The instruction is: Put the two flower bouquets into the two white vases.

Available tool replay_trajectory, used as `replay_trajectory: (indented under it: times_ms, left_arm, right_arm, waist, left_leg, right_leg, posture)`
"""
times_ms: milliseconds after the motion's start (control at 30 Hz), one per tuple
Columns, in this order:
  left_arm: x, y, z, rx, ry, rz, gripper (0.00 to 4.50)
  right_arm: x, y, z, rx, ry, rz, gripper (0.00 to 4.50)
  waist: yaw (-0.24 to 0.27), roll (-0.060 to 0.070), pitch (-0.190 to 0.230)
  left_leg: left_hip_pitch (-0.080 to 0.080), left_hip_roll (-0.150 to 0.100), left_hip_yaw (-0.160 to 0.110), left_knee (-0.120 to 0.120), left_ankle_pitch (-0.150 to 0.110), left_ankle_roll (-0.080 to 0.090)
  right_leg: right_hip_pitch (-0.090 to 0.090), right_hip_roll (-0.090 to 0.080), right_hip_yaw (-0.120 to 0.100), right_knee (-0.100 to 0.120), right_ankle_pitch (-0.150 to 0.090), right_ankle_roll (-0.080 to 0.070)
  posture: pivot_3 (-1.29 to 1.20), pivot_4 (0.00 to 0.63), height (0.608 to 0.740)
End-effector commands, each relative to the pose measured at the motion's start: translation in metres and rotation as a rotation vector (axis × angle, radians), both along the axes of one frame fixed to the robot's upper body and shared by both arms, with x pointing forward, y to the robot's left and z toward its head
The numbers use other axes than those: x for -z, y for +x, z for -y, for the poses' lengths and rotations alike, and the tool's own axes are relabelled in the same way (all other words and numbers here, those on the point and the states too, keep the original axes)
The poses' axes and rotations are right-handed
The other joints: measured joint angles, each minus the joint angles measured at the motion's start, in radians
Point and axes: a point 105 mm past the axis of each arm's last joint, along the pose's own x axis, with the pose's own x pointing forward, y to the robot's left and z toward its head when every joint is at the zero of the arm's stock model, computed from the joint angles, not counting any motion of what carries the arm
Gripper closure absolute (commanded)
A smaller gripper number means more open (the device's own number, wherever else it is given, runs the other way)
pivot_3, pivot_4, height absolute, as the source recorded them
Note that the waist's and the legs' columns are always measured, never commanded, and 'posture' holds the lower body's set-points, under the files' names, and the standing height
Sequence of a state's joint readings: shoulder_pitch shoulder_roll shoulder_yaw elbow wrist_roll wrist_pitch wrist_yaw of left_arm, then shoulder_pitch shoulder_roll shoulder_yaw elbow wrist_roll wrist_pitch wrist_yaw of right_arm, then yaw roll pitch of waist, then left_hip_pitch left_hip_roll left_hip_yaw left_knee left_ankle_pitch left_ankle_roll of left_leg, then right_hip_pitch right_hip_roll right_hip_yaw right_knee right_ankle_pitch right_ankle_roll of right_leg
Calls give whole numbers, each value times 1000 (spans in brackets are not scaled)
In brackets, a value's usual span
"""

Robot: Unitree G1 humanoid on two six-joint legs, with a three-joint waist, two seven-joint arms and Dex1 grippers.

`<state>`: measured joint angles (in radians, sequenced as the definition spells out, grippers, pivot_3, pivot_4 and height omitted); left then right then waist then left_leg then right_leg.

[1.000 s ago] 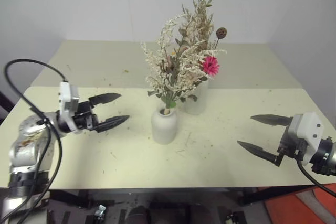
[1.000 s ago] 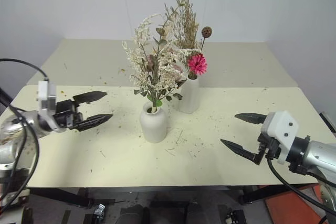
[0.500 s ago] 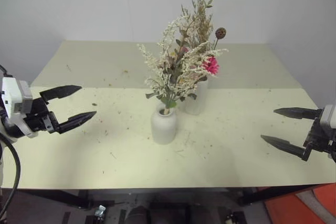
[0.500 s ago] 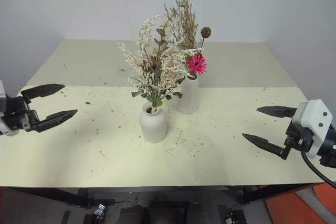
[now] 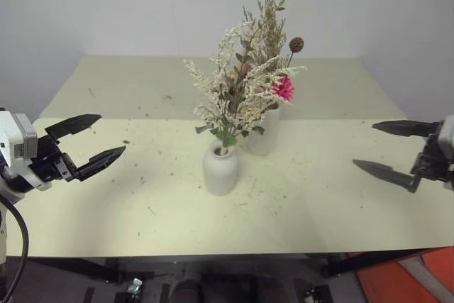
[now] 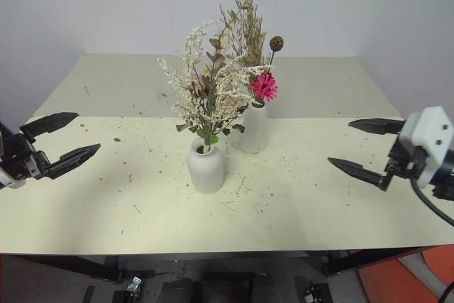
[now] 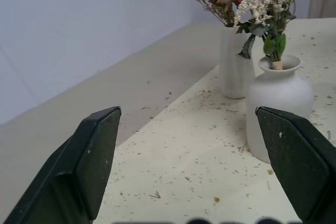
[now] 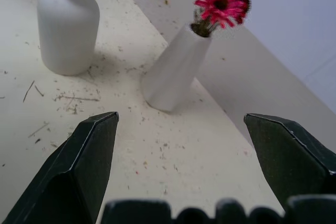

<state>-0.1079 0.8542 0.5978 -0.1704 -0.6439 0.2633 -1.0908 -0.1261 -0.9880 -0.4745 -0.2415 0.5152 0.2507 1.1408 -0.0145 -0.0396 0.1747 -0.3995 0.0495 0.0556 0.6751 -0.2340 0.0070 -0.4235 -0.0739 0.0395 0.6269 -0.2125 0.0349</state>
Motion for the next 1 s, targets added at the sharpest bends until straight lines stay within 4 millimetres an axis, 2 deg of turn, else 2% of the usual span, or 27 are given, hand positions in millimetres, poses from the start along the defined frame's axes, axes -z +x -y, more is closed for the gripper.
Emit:
replay_trajectory:
  times_ms: [33,267,500,700,867,1000]
  left_arm:
    - [-7,-6,5,0,33,44,37]
    - [-16,-10,1,-22,57,42,37]
    - [-28,-21,0,-25,81,41,37]
    - [-26,-33,3,-38,81,22,37]
    - [-30,-29,7,-40,77,18,37]
    - [-35,-31,13,-31,88,17,37]
  right_arm:
    - [-5,0,-3,-30,-9,19,0]
    - [-4,-10,-7,-126,47,33,0]
    - [2,-1,-9,-136,46,16,0]
    - [12,-7,-12,-166,39,-26,0]
    - [12,-3,-16,-156,70,-27,0]
    - [20,0,-21,-200,44,-51,0]
  waist:
    - [1,0,0]
    - [3,0,0]
    - [-2,0,0]
    - [0,0,0]
    - [3,0,0]
    - [1,0,0]
  left_leg:
    - [0,0,0,0,0,0]
    - [0,0,0,0,0,0]
    - [1,0,1,0,0,0]
    - [0,0,1,0,0,0]
    - [1,0,1,0,0,0]
    - [1,0,1,0,0,0]
  right_leg:
    - [0,0,0,0,0,0]
    - [0,0,0,0,0,0]
    - [0,0,0,0,0,0]
    - [0,0,0,1,0,0]
    - [0,0,0,1,-1,0]
    - [0,0,0,1,-1,0]
  posture:
    - [0,150,740]
    - [0,150,740]
    - [0,150,740]
    - [0,150,740]
    - [0,150,740]
    - [0,150,740]
